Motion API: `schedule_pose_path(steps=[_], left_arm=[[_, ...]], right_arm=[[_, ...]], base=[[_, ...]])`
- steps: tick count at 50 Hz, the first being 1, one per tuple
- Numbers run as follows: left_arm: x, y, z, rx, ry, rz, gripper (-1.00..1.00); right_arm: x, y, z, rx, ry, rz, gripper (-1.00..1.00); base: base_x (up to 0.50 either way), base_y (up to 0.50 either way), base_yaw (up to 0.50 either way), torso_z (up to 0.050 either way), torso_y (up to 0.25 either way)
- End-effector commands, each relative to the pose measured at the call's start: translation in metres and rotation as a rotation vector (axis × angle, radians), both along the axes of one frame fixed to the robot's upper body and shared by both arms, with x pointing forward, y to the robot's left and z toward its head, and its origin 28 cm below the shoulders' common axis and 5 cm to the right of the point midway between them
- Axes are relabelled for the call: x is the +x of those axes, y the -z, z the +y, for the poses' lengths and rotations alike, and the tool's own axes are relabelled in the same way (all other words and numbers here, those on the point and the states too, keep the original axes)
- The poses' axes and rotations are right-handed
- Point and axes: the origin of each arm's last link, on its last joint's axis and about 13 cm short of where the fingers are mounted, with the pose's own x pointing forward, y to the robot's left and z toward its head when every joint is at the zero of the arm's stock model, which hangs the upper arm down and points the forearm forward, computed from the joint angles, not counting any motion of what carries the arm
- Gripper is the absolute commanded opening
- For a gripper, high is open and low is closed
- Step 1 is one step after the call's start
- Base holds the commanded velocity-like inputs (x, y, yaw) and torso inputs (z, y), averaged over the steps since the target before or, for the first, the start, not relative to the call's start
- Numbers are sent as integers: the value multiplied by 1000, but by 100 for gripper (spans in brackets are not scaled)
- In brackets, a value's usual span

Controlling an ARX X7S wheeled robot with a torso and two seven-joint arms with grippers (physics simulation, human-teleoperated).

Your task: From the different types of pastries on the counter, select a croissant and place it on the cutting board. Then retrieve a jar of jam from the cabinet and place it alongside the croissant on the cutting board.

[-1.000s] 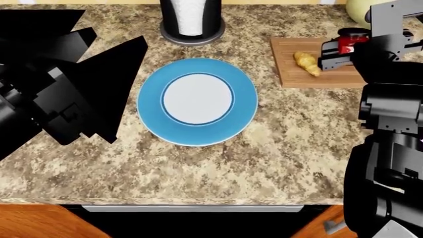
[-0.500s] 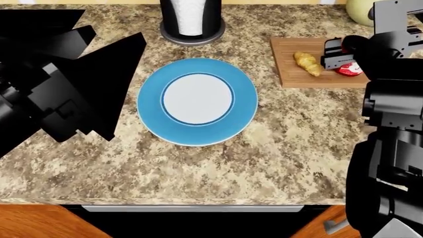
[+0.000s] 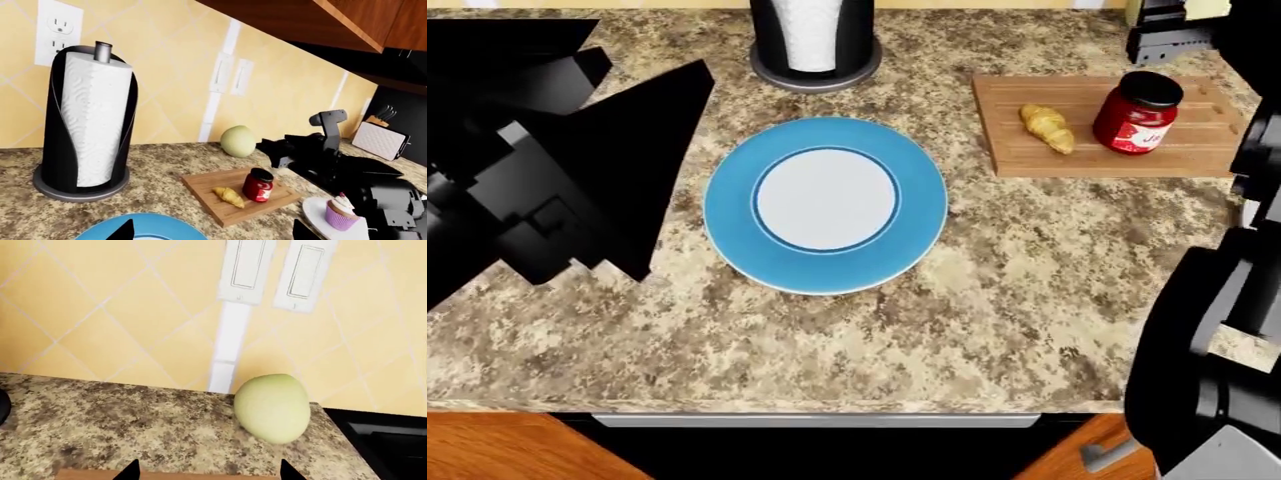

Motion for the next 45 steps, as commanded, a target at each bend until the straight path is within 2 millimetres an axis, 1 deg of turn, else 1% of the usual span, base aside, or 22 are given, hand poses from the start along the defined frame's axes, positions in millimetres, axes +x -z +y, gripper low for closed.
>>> schedule_pose_path(steps=[1, 10, 16, 19, 28, 32, 38, 40, 45], left_arm=[[0, -1, 1, -4, -12, -1, 100], [0, -3, 3, -4, -25, -1, 100], [1, -2, 3, -4, -27, -1, 100], [1, -3, 3, -4, -30, -2, 100], [2, -3, 4, -5, -40, -2, 100], [1, -3, 5, -7, -42, -3, 100], [-1, -3, 7, -10, -54, -5, 100], [-1, -3, 8, -11, -59, -8, 100], [-4, -6, 11, -19, -80, -23, 100]], right_arm=[[-50, -29, 7, -8, -82, -45, 100], [-109, -48, 19, -34, -143, -56, 100], [-152, -61, 17, -29, -157, -94, 100], [-157, -66, 11, -33, -161, -120, 100], [-168, -81, 4, -68, -172, -161, 100], [-176, -91, -6, -77, -167, -182, 100], [-188, -99, -15, -94, -169, -219, 100], [-193, -101, -19, -96, -171, -236, 100], [-214, -105, -40, -102, -144, -270, 100]], base=[[0, 0, 0, 0, 0], [0, 0, 0, 0, 0], [0, 0, 0, 0, 0], [0, 0, 0, 0, 0], [0, 0, 0, 0, 0], [0, 0, 0, 0, 0], [0, 0, 0, 0, 0], [0, 0, 0, 0, 0], [0, 0, 0, 0, 0]])
